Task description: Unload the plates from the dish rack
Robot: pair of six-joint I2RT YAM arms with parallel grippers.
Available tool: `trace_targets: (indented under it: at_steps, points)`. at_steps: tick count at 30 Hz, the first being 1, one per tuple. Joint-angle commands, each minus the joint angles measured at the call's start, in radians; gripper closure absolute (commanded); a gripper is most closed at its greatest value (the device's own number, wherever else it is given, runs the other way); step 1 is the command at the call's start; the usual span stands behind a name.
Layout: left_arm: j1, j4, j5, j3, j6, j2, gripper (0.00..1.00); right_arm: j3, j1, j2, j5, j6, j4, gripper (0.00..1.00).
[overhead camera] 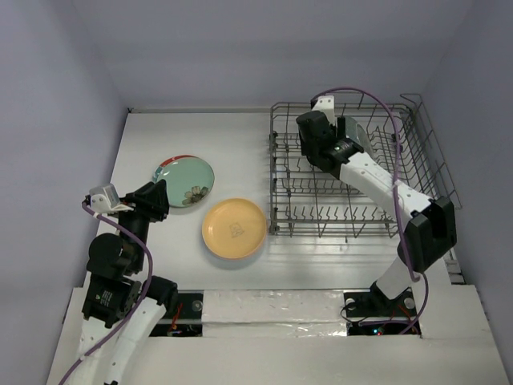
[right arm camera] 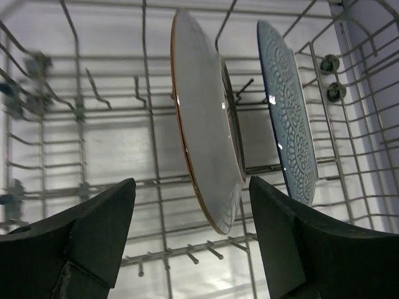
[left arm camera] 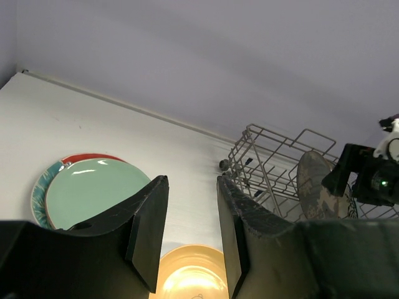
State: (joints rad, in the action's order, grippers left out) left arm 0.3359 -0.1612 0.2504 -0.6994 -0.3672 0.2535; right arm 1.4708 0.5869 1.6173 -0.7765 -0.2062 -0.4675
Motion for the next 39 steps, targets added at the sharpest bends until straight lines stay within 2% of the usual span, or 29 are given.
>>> trace_targets:
  at_steps: [1, 11, 14, 17, 18, 21, 23, 33, 37, 39]
  points:
    - [-0.006, 0.046, -0.010, 0.009, 0.010, 0.006, 0.66, 0.071, -0.012, 0.024, -0.025, 0.056, -0.057, 0.22]
    - [-0.006, 0.046, -0.014, 0.009, 0.007, 0.001, 0.66, 0.196, -0.087, 0.194, -0.073, 0.113, -0.131, 0.38]
    - [-0.006, 0.046, -0.011, 0.009, 0.008, -0.005, 0.66, 0.247, -0.087, 0.223, -0.112, 0.152, -0.151, 0.58]
    - [-0.006, 0.048, -0.013, 0.008, 0.008, -0.005, 0.66, 0.284, -0.087, 0.227, -0.155, 0.175, -0.171, 0.72]
    - [-0.006, 0.048, -0.016, 0.009, 0.007, -0.005, 0.66, 0.293, -0.087, 0.224, -0.162, 0.194, -0.175, 0.81]
    - [-0.006, 0.051, -0.020, 0.011, 0.007, -0.003, 0.66, 0.315, -0.087, 0.199, -0.191, 0.232, -0.184, 0.90]
    - [-0.006, 0.052, -0.020, 0.011, 0.007, -0.003, 0.66, 0.328, -0.087, 0.176, -0.210, 0.260, -0.177, 1.00]
    - [-0.006, 0.051, -0.019, 0.009, 0.007, 0.001, 0.66, 0.436, -0.035, 0.090, -0.257, 0.314, -0.148, 1.00]
    - [-0.006, 0.051, -0.019, 0.009, 0.005, 0.001, 0.66, 0.439, -0.007, -0.017, -0.192, 0.257, -0.108, 1.00]
    - [-0.006, 0.051, -0.017, 0.011, 0.004, 0.001, 0.66, 0.409, 0.002, -0.097, -0.097, 0.211, -0.065, 1.00]
